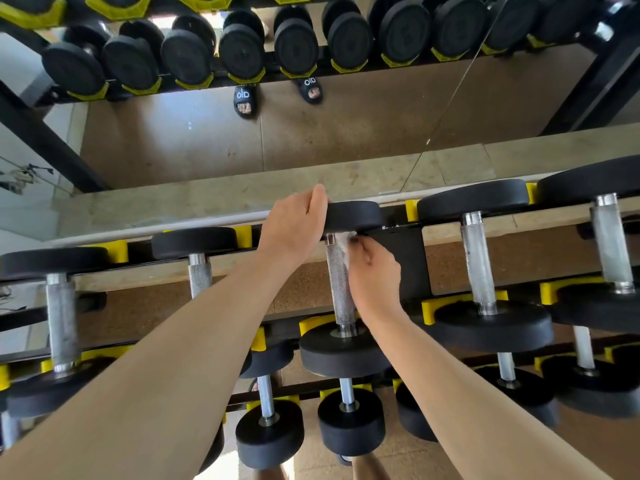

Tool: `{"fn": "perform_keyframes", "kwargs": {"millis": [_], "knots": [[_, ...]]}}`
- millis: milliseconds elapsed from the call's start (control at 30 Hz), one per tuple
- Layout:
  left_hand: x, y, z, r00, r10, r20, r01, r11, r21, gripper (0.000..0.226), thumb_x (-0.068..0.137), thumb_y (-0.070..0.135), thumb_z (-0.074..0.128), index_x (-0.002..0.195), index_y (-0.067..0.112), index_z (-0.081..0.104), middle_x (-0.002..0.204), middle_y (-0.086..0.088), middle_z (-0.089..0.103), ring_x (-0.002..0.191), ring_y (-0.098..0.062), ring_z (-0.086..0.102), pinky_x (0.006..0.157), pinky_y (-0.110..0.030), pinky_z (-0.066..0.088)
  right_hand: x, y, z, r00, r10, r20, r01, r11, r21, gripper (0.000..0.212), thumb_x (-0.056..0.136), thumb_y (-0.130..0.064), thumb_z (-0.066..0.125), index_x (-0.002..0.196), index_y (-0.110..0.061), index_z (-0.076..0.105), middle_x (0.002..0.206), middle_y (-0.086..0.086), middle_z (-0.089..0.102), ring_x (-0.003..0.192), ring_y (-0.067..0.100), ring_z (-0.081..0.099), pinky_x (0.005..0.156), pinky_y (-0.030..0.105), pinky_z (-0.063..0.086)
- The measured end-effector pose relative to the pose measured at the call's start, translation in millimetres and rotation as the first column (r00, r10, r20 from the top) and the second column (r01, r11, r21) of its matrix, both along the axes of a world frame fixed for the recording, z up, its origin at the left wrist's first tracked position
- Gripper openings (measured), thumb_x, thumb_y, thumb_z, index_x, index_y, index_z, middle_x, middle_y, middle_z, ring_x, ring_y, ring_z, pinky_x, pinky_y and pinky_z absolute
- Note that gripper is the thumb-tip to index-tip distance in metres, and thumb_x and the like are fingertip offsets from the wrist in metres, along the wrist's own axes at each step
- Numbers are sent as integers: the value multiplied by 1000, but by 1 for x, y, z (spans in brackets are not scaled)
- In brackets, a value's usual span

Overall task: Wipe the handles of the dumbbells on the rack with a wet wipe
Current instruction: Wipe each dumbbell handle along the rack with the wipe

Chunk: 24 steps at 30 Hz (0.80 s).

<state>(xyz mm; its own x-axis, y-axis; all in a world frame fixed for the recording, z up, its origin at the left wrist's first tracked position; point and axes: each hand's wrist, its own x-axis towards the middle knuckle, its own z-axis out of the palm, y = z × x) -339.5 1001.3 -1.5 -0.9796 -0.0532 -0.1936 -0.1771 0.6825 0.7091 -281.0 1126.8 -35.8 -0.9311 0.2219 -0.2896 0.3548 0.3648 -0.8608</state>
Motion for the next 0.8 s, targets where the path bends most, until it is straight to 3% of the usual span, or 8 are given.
{"fn": "perform_keyframes", "kwargs": {"millis": [100,200,300,467,567,667,733,800], "knots": [[0,0,-1,1000,4,-7,-4,1000,8,56,105,39,24,90,13,70,82,-10,67,82,-25,61,81,-48,55,-21,7,-2,919,-52,391,208,906,-368,28,95,-27,56,88,-2,63,80,7,60,78,19,54,69,31,42],[0,0,2,1000,9,-16,-9,1000,-3,54,107,37,25,90,14,71,82,-9,68,82,-24,61,80,-46,54,-26,17,-9,883,64,464,293,697,-654,24,97,-21,51,105,-6,67,99,15,68,100,32,61,89,38,46],[0,1,2,1000,-1,-14,0,1000,-9,53,108,36,25,92,14,71,85,-9,68,83,-24,61,80,-45,54,-29,16,-9,863,190,467,271,606,-748,39,99,-24,43,127,-4,62,119,20,69,113,32,65,102,42,47],[-1,-1,-1,1000,0,-11,0,1000,-7,59,104,42,22,88,12,70,81,-9,67,80,-22,61,79,-47,54,-24,5,-8,877,159,454,262,634,-727,40,100,-30,42,122,-5,64,113,15,72,105,30,67,92,37,52],[0,0,0,1000,-6,-20,6,1000,-7,58,106,39,23,88,11,71,81,-9,67,79,-21,61,77,-44,55,-15,-1,0,883,-6,469,284,803,-524,21,98,-28,52,96,-18,70,94,3,72,95,22,66,81,32,51],[0,0,1,1000,-7,-16,7,1000,-7,57,107,36,24,88,10,70,81,-10,66,78,-20,60,75,-41,53,2,6,8,995,31,90,-14,983,-184,18,97,-24,57,109,-24,70,106,-11,66,98,4,60,82,17,44],[-1,0,1,1000,-7,-14,7,1000,-1,57,107,36,25,88,6,69,80,-12,65,77,-23,60,74,-44,54,12,12,13,946,227,-230,-203,972,121,22,95,-15,61,115,-17,68,110,-8,60,99,3,57,82,8,43],[-1,1,2,1000,-7,-12,7,1000,3,55,106,34,25,89,-1,65,79,-17,63,78,-30,59,75,-52,53,16,12,10,813,480,-328,-324,842,431,22,94,-14,60,115,-14,65,113,-1,54,96,7,55,80,13,47]]}}
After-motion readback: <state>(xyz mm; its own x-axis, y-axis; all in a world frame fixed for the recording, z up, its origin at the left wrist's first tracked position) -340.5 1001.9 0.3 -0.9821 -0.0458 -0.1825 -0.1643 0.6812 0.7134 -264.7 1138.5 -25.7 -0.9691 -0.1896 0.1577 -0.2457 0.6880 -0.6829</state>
